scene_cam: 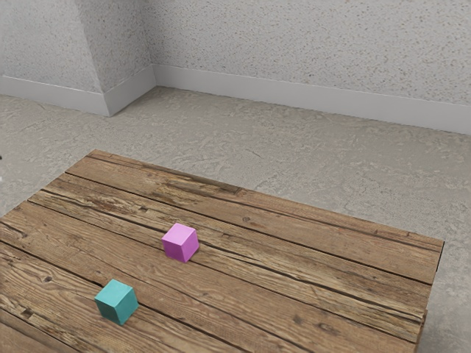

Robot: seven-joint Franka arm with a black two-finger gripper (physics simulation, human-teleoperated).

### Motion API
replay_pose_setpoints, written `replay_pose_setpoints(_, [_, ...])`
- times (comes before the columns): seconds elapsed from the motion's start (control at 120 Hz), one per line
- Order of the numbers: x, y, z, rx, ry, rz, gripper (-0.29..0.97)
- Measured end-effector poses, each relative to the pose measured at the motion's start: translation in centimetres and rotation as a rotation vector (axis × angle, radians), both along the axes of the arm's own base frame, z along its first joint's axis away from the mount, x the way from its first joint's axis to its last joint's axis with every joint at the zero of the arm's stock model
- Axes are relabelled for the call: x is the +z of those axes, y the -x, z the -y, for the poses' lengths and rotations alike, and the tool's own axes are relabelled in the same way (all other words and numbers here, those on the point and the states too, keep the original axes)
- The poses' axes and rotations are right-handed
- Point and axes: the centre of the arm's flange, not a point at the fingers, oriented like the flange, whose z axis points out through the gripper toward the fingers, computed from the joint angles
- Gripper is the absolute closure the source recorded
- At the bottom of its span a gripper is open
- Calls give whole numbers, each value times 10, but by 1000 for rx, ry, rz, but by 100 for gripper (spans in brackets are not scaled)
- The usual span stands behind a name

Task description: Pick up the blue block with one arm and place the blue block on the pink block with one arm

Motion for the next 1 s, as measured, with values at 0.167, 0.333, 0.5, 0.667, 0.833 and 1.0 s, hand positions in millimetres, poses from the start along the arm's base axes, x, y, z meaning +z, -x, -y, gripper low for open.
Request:
replay_pose_setpoints(0.167, [-142,-52,17,-13,-18,-144,0])
replay_pose_setpoints(0.333, [-249,-97,31,43,61,-192,0])
replay_pose_setpoints(0.5, [-288,-131,39,59,78,-83,0])
replay_pose_setpoints(0.667, [-300,-153,37,62,83,39,0])
replay_pose_setpoints(0.833, [-319,-156,35,57,88,74,0])
replay_pose_setpoints(1.0, [-340,-151,34,63,99,68,0])
